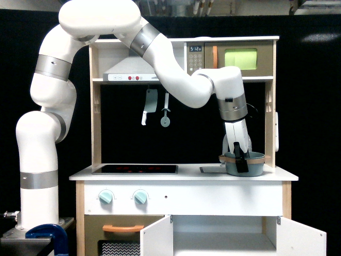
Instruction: Put the bowl inside the kitchen cabinet
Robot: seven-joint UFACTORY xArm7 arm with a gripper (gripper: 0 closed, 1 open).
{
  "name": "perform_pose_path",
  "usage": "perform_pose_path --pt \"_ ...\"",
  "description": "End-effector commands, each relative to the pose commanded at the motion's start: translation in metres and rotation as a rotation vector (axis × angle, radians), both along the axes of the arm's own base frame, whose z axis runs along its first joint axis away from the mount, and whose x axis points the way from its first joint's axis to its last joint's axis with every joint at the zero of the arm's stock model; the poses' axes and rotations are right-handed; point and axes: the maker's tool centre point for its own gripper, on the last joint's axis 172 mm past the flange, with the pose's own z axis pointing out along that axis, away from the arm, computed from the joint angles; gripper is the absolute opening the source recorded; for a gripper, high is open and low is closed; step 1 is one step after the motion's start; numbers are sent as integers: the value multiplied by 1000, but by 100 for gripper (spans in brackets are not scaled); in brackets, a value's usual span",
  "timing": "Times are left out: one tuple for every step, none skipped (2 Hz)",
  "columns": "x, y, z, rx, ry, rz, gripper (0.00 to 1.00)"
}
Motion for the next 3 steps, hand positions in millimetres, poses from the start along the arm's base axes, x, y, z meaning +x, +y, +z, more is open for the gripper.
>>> perform_pose_path --pt "0 8 -3 2 36 51 100" --pt "-3 13 -8 27 65 79 0" --pt "-5 16 -4 2 36 51 0"
